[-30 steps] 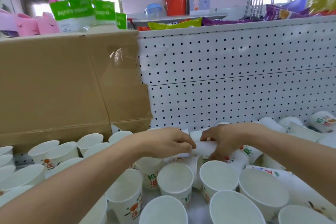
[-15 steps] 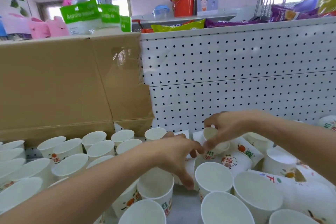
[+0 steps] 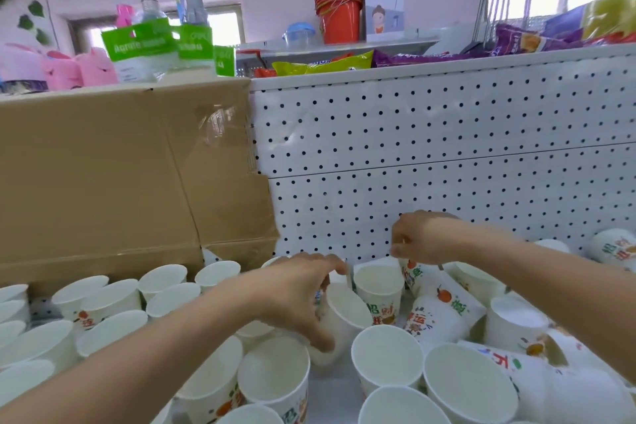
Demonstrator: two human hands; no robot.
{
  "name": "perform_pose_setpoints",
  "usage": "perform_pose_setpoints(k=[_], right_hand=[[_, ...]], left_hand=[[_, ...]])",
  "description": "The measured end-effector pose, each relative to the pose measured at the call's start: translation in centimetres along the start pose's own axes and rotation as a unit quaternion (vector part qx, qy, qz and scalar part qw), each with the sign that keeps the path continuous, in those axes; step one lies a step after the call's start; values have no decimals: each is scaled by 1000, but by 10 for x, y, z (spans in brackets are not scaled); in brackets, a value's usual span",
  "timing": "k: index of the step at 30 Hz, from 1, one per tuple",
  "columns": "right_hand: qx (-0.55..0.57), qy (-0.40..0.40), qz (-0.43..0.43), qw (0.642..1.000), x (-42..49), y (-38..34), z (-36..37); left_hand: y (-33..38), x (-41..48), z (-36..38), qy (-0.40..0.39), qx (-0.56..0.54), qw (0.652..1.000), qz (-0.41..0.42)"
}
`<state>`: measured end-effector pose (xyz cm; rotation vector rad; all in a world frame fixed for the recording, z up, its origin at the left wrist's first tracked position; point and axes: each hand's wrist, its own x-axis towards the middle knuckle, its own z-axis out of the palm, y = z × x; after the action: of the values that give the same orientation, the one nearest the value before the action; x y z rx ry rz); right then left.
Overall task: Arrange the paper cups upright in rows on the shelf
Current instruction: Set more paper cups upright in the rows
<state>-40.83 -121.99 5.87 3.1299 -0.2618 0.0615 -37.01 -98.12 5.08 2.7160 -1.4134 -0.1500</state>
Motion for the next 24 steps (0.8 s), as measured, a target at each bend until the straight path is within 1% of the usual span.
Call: perform_pose_setpoints(k=[1,2,3,4,5,6,7,9,11,13,15,17,18,20,22,24], right_hand=[[-13,-8,13,1000,2,0,2],[-20,-12,26,999,2,-1,3],[-18,-10,37,999,3,-2,5],[-8,-7,47,999,4,-2,7],[5,-7,54,999,5,-3,9],[22,-8,58,998,6,-4,12],[39,-10,63,997,8,-5,16],[66,-19,73,995,11,-8,21],[93,-21,84,992,15,-8,26],[146,-17,92,985,19,-8,29],[210,-6,89,974,21,-9,27],[229,13,70,971,20,-11,23],[212,24,52,976,18,-11,21],[127,56,2,990,12,-13,17],[38,93,-50,994,6,-13,15],[-8,92,-83,992,2,-13,14]], left_hand=[[-1,1,-8,-8,-29,1000,-6],[-2,3,-16,1,-78,997,-10],[-4,7,-23,32,-125,992,-8],[-8,15,-27,72,-145,987,0],[-10,25,-27,103,-120,987,8],[-14,35,-24,117,-63,991,14],[-15,44,-19,112,5,993,24],[-20,61,-5,67,114,990,49],[-25,73,4,36,194,977,81],[-24,78,6,25,270,956,116],[-23,82,6,27,318,936,148],[-21,81,1,34,348,923,159],[-21,80,-2,37,357,920,158],[-21,74,-7,58,353,921,153],[-23,68,-8,88,329,930,139],[-26,63,-5,93,302,943,104]])
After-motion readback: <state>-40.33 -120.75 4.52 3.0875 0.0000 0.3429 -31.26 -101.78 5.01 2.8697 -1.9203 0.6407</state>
